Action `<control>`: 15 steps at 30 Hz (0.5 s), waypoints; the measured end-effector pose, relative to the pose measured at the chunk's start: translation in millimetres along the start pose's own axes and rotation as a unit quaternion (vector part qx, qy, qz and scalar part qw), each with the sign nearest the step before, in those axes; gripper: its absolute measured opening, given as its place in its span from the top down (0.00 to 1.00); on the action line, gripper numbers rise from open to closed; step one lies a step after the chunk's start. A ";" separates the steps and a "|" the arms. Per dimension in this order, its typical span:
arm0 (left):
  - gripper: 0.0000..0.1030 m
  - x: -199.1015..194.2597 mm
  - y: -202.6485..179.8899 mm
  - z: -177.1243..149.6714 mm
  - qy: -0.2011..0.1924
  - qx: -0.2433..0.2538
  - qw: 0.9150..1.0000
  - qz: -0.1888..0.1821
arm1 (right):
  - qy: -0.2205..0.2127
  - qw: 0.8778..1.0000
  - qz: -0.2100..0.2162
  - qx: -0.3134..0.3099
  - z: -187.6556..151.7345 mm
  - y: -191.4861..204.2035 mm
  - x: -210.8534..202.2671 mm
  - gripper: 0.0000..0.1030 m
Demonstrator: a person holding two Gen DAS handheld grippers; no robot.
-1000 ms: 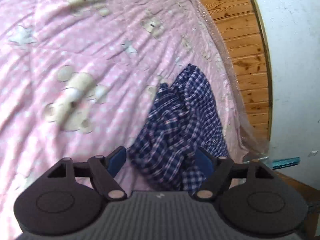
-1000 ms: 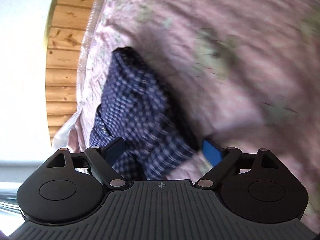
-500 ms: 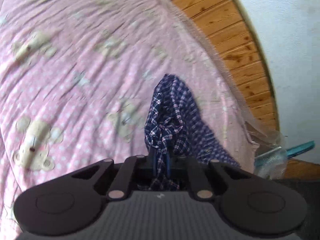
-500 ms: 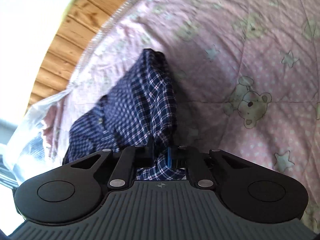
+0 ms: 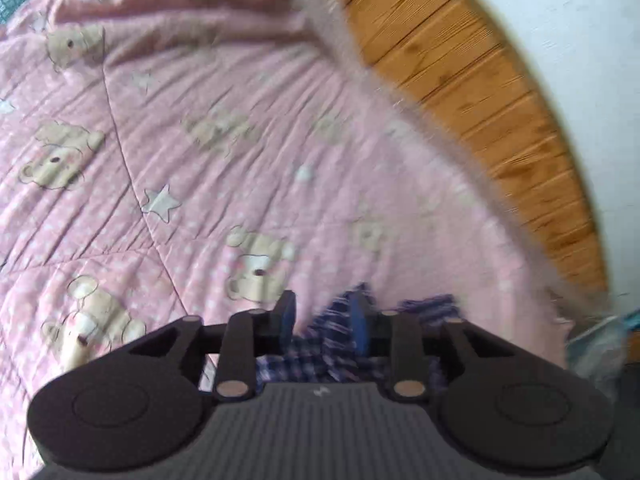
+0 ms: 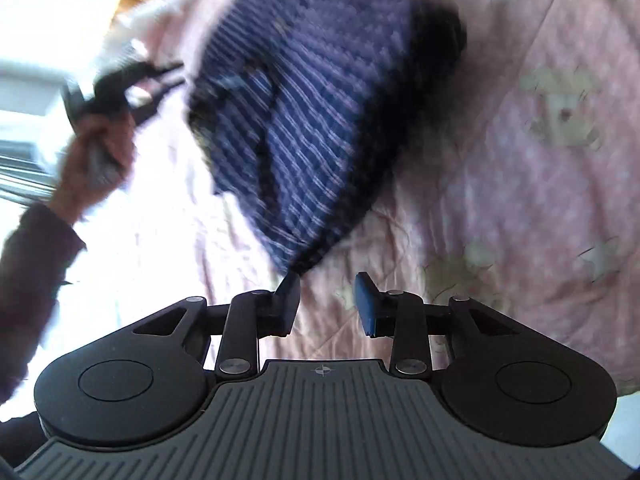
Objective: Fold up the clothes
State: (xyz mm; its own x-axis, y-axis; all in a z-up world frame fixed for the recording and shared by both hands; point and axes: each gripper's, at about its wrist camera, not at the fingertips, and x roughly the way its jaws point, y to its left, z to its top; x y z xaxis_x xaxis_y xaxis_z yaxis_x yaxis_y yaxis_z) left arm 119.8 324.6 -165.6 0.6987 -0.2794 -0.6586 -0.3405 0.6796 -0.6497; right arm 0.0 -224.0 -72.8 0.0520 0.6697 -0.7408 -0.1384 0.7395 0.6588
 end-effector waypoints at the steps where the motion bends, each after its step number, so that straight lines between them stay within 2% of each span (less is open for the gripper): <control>1: 0.49 -10.1 3.0 -6.9 -0.010 -0.008 1.000 0.002 | -0.014 1.000 -0.006 -0.016 5.7 -3.2 -13.8 0.60; 2: 0.47 -20.1 6.0 -13.7 -0.020 -0.017 1.000 0.004 | -0.028 0.999 -0.012 -0.031 11.4 -6.4 -27.7 0.55; 3: 0.46 -28.9 8.0 -32.8 -0.011 -0.033 0.999 -0.007 | -0.040 0.998 -0.019 -0.044 19.5 -10.4 -39.2 0.52; 5: 0.39 -39.7 10.4 -83.8 0.026 -0.069 0.997 -0.038 | -0.055 0.996 -0.041 -0.052 47.6 -22.8 -50.5 0.48; 7: 0.37 -30.7 9.1 -139.0 0.070 -0.086 0.993 -0.044 | -0.065 0.995 -0.051 -0.057 80.3 -34.3 -54.2 0.46; 9: 0.37 -20.6 7.0 -190.7 0.098 -0.104 0.989 -0.040 | -0.071 0.994 -0.053 -0.062 116.2 -44.3 -52.0 0.36; 10: 0.37 -14.8 5.4 -210.2 0.098 -0.118 0.988 -0.035 | -0.069 0.994 -0.050 -0.070 135.5 -45.7 -46.1 0.32; 11: 0.36 -9.0 3.4 -226.2 0.096 -0.133 0.986 -0.030 | -0.064 0.994 -0.049 -0.079 153.5 -46.8 -40.1 0.32; 12: 0.36 -7.3 -0.3 -237.4 0.076 -0.139 0.987 -0.029 | -0.052 0.993 -0.047 -0.093 168.0 -47.3 -33.9 0.32; 13: 0.25 -7.1 -4.7 -247.1 0.048 -0.142 0.988 -0.029 | -0.040 0.992 -0.045 -0.109 181.5 -47.1 -27.6 0.32; 14: 0.19 -6.3 -9.1 -253.7 0.024 -0.144 0.989 -0.029 | -0.031 0.990 -0.039 -0.131 191.5 -45.5 -21.4 0.32; 15: 0.19 -5.2 -13.0 -258.2 0.006 -0.151 0.988 -0.026 | -0.021 0.987 -0.029 -0.155 199.6 -43.5 -15.7 0.32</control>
State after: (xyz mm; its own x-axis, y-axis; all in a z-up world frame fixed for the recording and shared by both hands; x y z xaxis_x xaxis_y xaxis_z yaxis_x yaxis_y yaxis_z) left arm -41.8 142.1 -251.8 0.7136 -0.3182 -0.6242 -0.4777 0.4308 -0.7657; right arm 202.7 -253.1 -63.6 0.1083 0.6331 -0.7664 -0.4292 0.7252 0.5384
